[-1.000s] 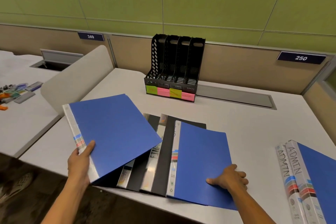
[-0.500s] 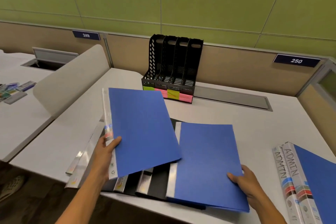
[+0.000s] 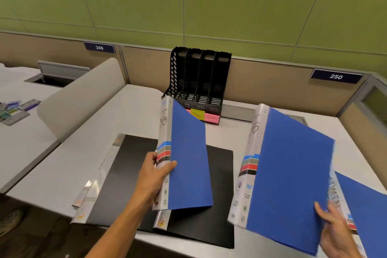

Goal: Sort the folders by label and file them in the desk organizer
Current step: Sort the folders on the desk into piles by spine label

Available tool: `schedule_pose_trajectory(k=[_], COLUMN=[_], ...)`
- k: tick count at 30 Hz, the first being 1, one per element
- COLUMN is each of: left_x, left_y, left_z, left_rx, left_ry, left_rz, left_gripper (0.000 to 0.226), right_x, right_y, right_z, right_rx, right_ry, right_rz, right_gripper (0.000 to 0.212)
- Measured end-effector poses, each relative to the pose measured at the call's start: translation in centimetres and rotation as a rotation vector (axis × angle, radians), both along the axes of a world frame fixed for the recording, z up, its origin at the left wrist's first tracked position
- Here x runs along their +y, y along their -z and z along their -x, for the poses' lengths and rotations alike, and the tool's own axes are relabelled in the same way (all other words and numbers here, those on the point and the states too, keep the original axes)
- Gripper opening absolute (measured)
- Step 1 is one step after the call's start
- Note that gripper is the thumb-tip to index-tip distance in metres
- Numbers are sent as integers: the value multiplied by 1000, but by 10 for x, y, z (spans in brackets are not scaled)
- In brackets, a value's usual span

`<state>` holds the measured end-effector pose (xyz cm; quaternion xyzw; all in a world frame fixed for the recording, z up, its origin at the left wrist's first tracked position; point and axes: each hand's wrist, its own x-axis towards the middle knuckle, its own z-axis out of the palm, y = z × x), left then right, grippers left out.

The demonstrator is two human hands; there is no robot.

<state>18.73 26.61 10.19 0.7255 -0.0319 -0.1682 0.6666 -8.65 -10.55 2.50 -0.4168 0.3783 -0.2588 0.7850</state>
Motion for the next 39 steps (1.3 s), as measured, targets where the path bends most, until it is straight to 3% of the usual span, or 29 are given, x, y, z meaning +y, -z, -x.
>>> schedule_pose_trajectory(k=[3, 6, 12, 18, 25, 32, 39], left_x=[-20, -36, -48, -40, -28, 12, 64], left_y=[-13, -29, -50, -44, -34, -41, -42], left_z=[26, 51, 83, 92, 110, 109, 73], left_rx=[-98, -179, -41, -12, -38, -43, 10], left_ry=[89, 172, 245, 308, 360, 251, 196], left_rz=[-61, -124, 81, 130, 105, 85, -62], left_gripper=[40, 52, 55, 51, 51, 50, 55], right_x=[29, 54, 77, 78, 93, 120, 175], right_y=[4, 3, 8, 17, 31, 23, 25], right_z=[-32, -62, -90, -88, -82, -89, -123], right_rx=[-6, 8, 49, 128, 168, 120, 110], right_ry=[-117, -236, -331, -333, -366, -427, -493], right_rz=[-49, -52, -10, 6, -118, 9, -74], right_gripper=[34, 34, 37, 40, 26, 58, 29])
